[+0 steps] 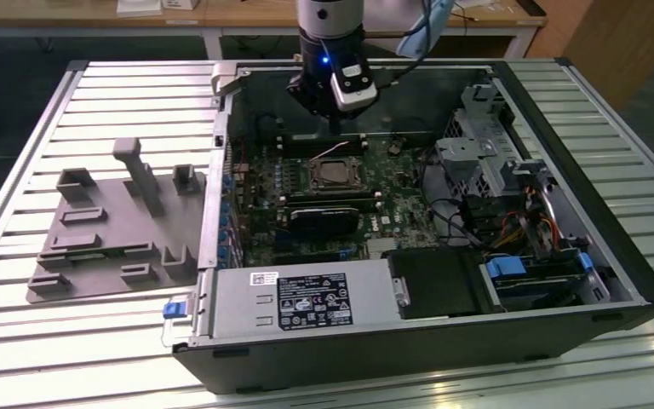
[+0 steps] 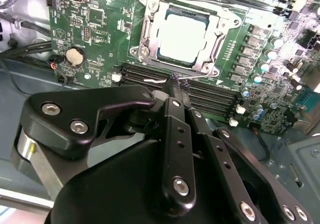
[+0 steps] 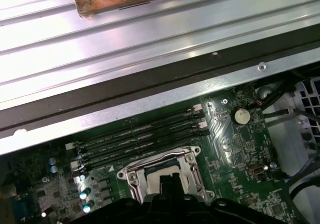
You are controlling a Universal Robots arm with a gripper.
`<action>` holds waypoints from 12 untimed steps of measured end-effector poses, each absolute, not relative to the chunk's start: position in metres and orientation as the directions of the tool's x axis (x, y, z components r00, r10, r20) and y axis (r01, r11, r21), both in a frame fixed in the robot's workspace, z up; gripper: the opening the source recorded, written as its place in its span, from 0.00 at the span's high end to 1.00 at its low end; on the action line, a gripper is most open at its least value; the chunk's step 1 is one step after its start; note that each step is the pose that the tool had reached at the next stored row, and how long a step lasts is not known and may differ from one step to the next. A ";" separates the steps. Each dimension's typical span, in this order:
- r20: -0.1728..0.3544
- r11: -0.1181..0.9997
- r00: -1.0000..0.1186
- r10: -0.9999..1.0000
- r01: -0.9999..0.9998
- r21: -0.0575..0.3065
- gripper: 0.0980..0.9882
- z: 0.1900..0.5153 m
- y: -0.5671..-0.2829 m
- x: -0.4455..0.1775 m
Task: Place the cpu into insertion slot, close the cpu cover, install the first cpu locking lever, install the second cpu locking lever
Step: 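Install the first cpu locking lever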
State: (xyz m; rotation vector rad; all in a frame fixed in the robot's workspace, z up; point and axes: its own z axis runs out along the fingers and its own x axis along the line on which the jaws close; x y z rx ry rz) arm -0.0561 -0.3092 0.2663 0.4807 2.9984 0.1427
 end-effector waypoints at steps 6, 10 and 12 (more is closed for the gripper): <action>-0.084 0.948 -0.947 0.309 0.299 0.112 0.99 0.262 -0.309 -0.056; -0.083 0.950 -0.950 0.300 0.290 0.115 0.99 0.260 -0.309 -0.056; -0.082 0.952 -0.952 0.294 0.284 0.118 0.99 0.260 -0.309 -0.056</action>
